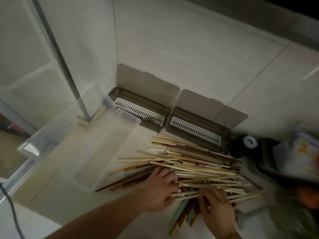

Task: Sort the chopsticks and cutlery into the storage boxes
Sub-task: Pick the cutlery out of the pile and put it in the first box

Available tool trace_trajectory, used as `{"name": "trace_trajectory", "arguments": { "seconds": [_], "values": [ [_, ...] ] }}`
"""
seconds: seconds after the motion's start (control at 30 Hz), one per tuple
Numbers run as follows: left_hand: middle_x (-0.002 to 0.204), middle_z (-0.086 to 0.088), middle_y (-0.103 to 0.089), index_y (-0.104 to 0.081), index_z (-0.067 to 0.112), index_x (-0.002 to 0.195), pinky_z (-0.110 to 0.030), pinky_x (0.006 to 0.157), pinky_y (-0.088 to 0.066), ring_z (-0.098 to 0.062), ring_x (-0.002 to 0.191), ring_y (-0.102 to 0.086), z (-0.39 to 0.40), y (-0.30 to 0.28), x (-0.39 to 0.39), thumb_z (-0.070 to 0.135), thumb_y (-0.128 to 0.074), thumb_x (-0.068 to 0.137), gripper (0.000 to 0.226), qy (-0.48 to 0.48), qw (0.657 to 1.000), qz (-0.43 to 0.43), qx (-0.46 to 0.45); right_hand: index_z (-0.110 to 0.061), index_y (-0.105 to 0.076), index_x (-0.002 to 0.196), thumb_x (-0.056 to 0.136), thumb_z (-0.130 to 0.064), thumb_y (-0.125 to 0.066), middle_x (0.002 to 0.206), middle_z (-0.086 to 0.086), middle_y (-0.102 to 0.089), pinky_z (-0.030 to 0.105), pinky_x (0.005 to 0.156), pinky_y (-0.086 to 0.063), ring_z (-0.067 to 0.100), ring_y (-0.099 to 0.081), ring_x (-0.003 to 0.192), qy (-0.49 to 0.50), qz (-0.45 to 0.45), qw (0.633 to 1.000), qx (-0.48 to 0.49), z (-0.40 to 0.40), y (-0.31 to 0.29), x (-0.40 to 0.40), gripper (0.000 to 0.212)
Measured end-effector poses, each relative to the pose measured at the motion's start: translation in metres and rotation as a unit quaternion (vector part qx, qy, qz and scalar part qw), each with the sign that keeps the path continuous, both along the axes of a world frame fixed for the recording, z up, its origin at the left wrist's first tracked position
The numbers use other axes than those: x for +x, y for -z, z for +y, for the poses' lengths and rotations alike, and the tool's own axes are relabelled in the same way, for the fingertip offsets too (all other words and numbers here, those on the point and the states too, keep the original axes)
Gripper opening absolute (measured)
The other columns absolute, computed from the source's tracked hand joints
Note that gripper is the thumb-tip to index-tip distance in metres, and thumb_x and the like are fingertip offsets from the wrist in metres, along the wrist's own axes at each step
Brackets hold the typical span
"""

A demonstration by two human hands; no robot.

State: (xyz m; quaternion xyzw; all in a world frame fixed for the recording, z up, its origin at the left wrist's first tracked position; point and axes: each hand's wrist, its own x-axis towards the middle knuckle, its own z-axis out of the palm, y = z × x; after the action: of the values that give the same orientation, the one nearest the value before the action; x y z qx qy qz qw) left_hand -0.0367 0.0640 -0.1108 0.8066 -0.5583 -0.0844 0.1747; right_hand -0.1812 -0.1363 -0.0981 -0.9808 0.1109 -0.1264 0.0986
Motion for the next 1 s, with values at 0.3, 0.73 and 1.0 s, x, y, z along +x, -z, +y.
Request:
{"name": "trace_trajectory", "arguments": {
  "seconds": [0.3,0.73,1.0],
  "values": [
    [0.131,0.003,-0.045,-0.056,0.037,0.114,-0.048,0.099,-0.026,-0.025,0.121,-0.039,-0.004,0.006,-0.023,0.051,-0.055,0.081,0.036,-0.024,0.995,-0.084,0.043,-0.032,-0.073,0.104,0.091,-0.057,-0.036,0.112,0.009,-0.063,0.052,0.083,-0.047,0.039,-0.053,0.107,0.087,0.017,0.994,-0.06,0.031,0.022,-0.052,0.046],
    [0.133,0.007,-0.045,-0.057,0.046,0.115,-0.048,0.102,-0.03,-0.022,0.125,-0.036,0.024,0.003,-0.027,0.053,-0.048,0.089,0.029,-0.014,0.995,-0.082,0.054,-0.031,-0.066,0.108,0.093,-0.053,-0.036,0.114,-0.003,-0.056,0.049,0.089,-0.048,0.032,-0.051,0.111,0.039,0.014,0.999,0.001,0.04,0.006,-0.045,0.04],
    [0.111,0.015,-0.05,-0.072,0.037,0.089,-0.043,0.093,-0.039,-0.013,0.114,-0.037,0.031,-0.005,-0.029,0.04,-0.056,0.081,0.018,-0.056,0.998,-0.021,0.02,-0.038,-0.067,0.093,0.094,-0.058,-0.032,0.11,-0.006,-0.06,0.046,0.095,-0.036,0.031,-0.05,0.111,0.012,0.062,0.998,-0.007,0.049,0.014,-0.023,0.041]
  ]
}}
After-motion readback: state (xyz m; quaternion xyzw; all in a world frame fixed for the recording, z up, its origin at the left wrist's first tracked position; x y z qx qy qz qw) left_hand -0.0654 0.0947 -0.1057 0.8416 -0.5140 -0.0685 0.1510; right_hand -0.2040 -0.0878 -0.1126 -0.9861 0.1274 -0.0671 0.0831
